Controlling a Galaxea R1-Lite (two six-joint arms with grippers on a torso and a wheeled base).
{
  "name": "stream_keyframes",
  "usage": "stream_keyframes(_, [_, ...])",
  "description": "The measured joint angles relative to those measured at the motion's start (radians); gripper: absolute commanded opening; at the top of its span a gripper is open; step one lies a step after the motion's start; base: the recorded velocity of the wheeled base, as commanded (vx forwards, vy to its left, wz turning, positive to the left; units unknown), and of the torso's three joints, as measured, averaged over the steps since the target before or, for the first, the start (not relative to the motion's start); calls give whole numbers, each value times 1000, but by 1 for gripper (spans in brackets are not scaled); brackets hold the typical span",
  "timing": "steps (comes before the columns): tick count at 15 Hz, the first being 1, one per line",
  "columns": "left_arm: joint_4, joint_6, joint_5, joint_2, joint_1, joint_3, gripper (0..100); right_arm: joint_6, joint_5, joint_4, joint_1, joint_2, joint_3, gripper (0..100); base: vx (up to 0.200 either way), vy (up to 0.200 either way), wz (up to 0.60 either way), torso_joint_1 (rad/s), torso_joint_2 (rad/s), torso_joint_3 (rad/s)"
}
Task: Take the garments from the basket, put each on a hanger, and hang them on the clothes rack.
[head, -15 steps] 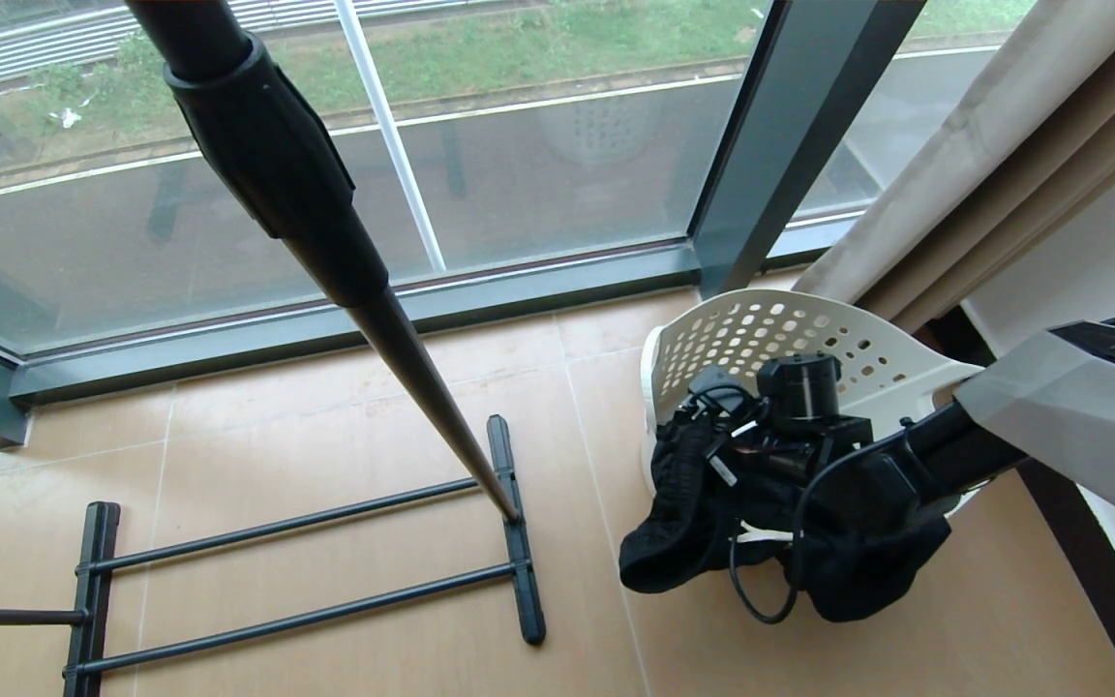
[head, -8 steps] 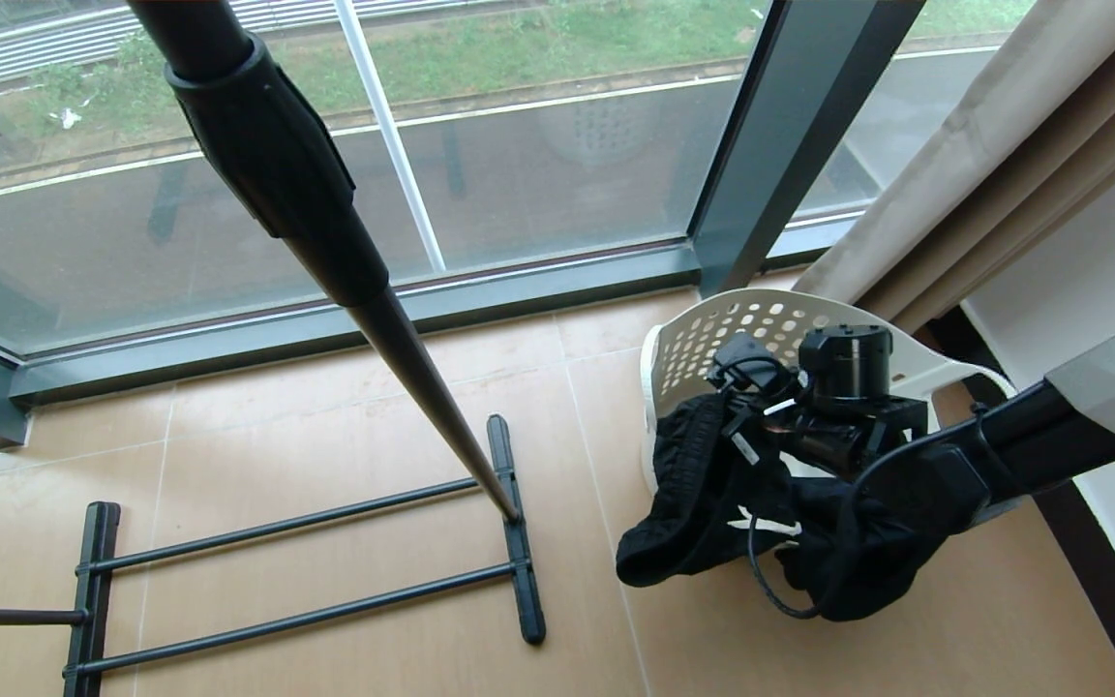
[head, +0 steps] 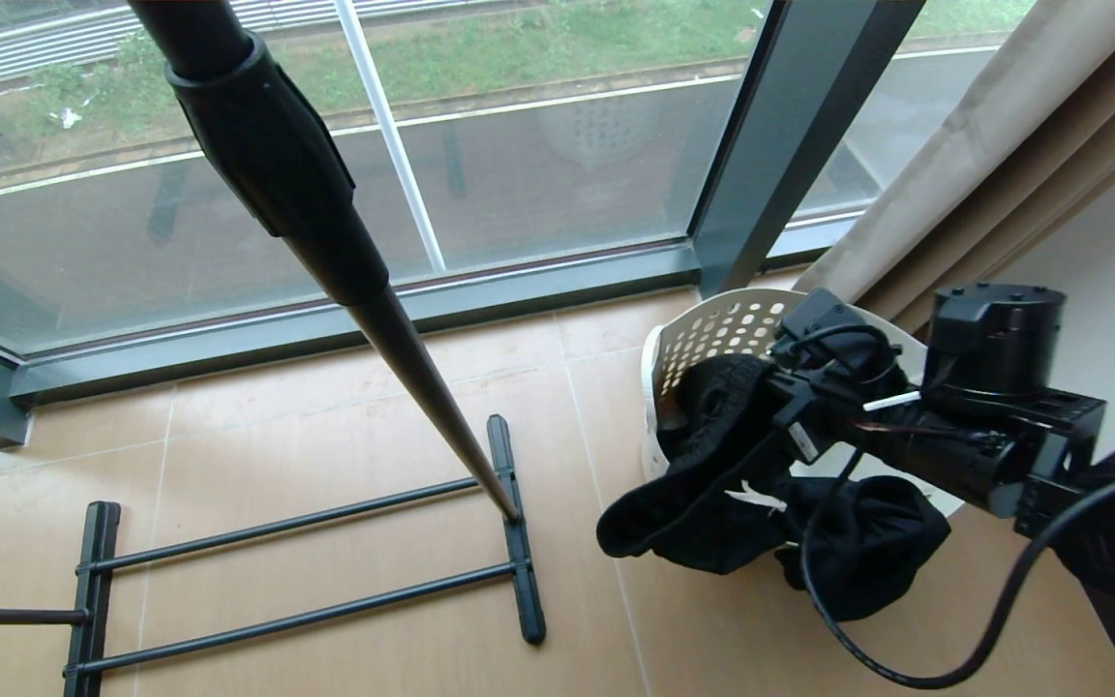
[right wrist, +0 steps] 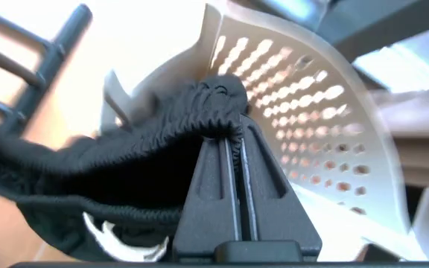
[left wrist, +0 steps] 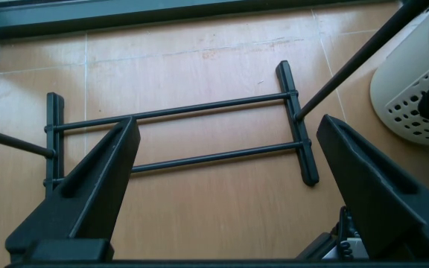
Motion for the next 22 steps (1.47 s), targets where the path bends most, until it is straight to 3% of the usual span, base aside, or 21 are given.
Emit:
stream_keyframes(4, [0,3,-1,0,0,1,100,26,-4,6,127,-227,100,0,0,0,0,0,0,0])
stream_keyframes(7, [0,2,-1,0,0,1,100,30,-8,6,192,-310,143,0,0,0,0,0,0,0])
stream_keyframes(14, [0,0,-3,0,0,0,100,23,-3,0,202,-347,151,0,0,0,0,0,0,15])
stream_keyframes(22, [1,0,-5,0,0,0,100,21,-5,3,201,-349,153,0,0,0,0,2,1,190])
